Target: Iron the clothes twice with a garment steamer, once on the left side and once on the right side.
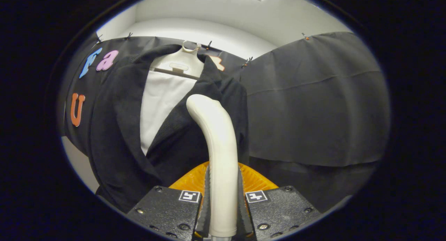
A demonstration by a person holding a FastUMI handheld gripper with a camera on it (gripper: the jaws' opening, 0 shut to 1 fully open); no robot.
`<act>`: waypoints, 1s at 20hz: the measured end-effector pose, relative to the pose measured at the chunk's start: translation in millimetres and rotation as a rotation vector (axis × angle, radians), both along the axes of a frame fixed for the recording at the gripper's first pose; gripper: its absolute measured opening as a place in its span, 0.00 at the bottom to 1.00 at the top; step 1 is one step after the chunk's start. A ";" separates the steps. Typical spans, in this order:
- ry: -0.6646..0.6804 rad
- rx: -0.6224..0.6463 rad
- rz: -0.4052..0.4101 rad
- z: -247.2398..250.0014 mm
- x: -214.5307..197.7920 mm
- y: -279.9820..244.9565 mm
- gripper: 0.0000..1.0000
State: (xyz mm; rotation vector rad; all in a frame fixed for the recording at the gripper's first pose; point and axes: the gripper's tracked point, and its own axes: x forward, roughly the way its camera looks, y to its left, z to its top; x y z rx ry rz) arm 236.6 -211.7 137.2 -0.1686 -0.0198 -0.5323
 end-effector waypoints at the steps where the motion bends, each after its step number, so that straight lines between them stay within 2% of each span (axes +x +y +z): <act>1: 0.012 0.003 -0.006 -6.7 -3.4 1.2 0.34; 10: 0.090 0.041 -0.051 -51.8 -3.2 1.4 0.34; 14: 0.129 0.065 -0.068 -85.1 -22.4 4.7 0.34; 20: 0.187 0.094 -0.073 -113.4 -18.4 9.8 0.34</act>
